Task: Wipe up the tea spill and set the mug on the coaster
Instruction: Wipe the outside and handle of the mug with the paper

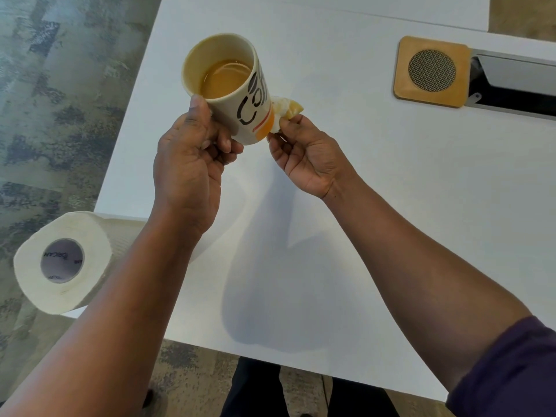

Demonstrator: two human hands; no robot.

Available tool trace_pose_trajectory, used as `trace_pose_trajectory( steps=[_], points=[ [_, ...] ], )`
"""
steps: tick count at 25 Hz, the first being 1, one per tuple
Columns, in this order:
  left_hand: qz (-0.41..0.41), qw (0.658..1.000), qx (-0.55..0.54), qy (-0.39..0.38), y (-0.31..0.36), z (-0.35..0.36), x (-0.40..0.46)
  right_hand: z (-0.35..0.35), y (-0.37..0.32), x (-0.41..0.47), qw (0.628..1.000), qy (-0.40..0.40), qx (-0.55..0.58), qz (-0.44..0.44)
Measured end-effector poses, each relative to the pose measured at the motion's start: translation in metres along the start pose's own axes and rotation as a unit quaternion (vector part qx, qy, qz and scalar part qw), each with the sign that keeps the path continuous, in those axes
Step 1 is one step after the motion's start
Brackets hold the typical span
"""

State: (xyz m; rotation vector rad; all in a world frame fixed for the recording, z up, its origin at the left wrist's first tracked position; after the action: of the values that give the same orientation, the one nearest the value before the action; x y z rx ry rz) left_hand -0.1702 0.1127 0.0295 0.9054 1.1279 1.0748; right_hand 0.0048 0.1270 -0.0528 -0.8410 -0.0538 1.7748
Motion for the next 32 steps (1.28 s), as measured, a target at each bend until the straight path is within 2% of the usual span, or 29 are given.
trace_pose_trajectory(
  steps=[7, 15, 22, 28, 32],
  points=[
    [-0.006, 1.000, -0.012, 0.016, 0.002, 0.005, 0.001, -0.003, 0.021, -0.014, 0.999, -0.021, -0.020, 0.037],
    [-0.002, 1.000, -0.002, -0.002, -0.002, 0.008, -0.005, 0.017, 0.049, -0.010, 0.998, 0.025, -0.014, 0.053],
    [-0.006, 1.000, 0.013, -0.014, -0.004, -0.001, -0.010, 0.027, 0.030, 0.004, 0.996, 0.078, 0.025, 0.026],
    [-0.016, 1.000, 0.006, -0.025, -0.005, -0.006, -0.010, 0.025, 0.017, 0.008, 0.996, 0.086, 0.031, 0.010],
    [-0.024, 0.999, 0.006, -0.034, -0.009, -0.007, -0.010, 0.026, 0.014, 0.009, 0.996, 0.092, -0.012, 0.012]
  ],
)
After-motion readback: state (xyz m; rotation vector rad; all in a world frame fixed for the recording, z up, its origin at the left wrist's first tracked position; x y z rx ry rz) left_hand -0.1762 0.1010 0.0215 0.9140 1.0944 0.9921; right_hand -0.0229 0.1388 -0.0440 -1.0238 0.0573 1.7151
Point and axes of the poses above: each hand's wrist, its own x-axis towards the middle knuckle, its own z-axis out of the palm, y = z × x, the point moved 1 cm from there along x, towards the middle knuckle
